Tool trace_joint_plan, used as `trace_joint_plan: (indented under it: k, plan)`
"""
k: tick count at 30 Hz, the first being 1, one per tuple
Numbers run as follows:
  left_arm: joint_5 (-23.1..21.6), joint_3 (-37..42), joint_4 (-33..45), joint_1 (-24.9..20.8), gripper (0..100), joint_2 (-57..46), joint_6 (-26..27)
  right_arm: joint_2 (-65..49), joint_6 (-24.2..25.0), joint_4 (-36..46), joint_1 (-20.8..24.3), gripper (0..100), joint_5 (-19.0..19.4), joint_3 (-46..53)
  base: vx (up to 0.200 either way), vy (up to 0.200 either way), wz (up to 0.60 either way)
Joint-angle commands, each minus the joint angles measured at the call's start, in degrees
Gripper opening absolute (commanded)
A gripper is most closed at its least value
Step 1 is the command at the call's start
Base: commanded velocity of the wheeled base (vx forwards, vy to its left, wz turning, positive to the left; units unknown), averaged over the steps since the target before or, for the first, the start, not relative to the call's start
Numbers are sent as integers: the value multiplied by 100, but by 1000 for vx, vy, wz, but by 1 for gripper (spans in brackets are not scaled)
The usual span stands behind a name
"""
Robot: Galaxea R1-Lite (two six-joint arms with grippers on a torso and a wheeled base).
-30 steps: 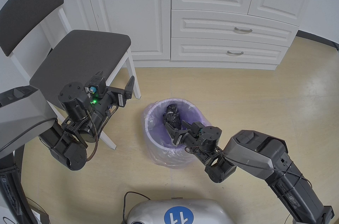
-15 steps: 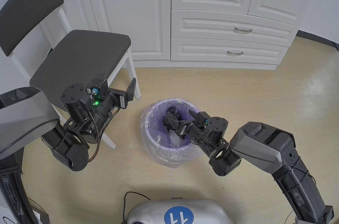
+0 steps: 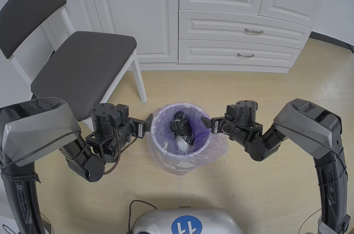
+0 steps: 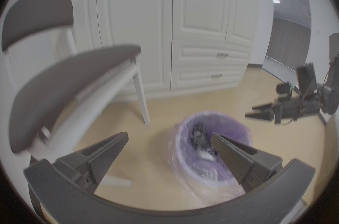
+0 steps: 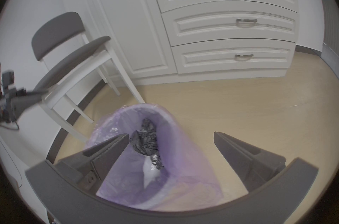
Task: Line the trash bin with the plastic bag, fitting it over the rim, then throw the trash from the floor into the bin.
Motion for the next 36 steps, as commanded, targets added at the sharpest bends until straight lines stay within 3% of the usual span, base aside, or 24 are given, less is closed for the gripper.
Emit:
trace_joint_plan:
  k: [1, 9, 21, 27, 36]
  plan:
    - [-273, -713, 1486, 21, 100, 390, -1080, -613, -76, 951, -469, 100, -114, 15, 0, 0, 0]
    - [-836, -1276, 1987, 223, 100, 785, -1967, -516, -172, 1100, -478, 100, -114, -3, 0, 0, 0]
    - [-906, -1900, 2313, 610, 100, 1427, -2152, -472, -172, 1100, -469, 100, -114, 6, 0, 0, 0]
    - [-1249, -1961, 2321, 680, 100, 1541, -2143, -402, -181, 1092, -469, 100, -114, -3, 0, 0, 0]
    - [-1416, -2216, 2515, 864, 100, 1778, -2161, -358, -190, 1092, -451, 100, -114, -3, 0, 0, 0]
